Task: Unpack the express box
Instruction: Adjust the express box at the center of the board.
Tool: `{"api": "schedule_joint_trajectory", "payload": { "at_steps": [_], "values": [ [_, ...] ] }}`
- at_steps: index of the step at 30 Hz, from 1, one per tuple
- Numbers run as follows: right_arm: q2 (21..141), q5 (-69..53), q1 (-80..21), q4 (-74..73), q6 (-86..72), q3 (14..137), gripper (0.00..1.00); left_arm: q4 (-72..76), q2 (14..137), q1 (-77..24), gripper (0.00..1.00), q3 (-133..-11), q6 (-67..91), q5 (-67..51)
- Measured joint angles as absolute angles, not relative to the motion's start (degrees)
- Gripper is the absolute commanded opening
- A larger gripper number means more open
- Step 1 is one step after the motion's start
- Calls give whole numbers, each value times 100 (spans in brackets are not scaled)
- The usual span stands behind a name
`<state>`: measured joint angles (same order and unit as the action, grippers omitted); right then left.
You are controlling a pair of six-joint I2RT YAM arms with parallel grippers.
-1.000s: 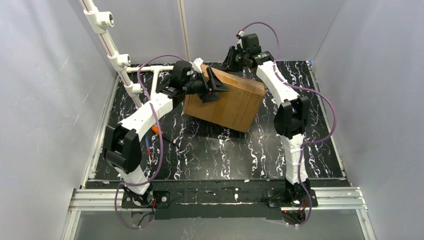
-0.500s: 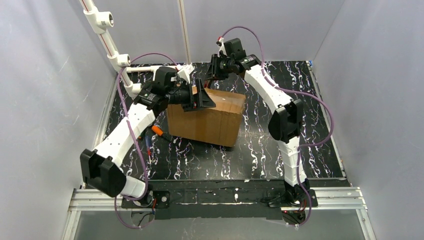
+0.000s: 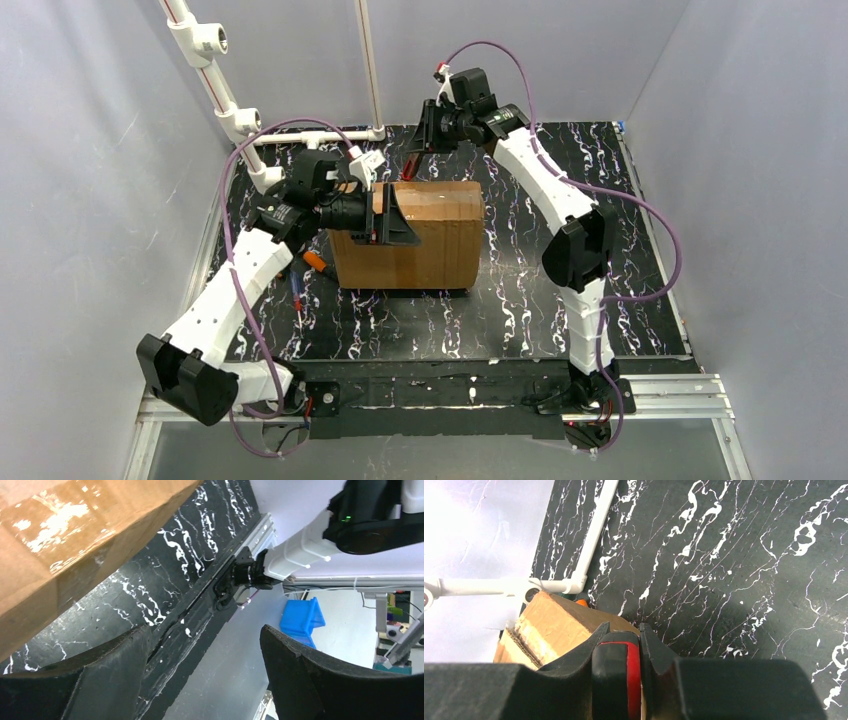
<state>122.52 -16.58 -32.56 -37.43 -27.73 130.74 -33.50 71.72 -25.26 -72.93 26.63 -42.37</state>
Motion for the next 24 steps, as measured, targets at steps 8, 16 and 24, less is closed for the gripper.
{"api": "schedule_joint_trajectory", "payload": {
  "at_steps": [8, 16, 24],
  "values": [
    [11548, -1673, -3247, -3511, -2873, 11946, 1, -3111, 7207, -2528, 76, -8128, 2860, -4609],
    [10984, -1627, -3271, -3256, -2969, 11277, 1, -2239, 7961, -2530, 71, -8298, 3271, -4633],
    [10805, -1496, -3273, -3135, -3013, 11148, 1, -2078, 8307, -2530, 71, -7658, 3240, -4296]
  ]
}}
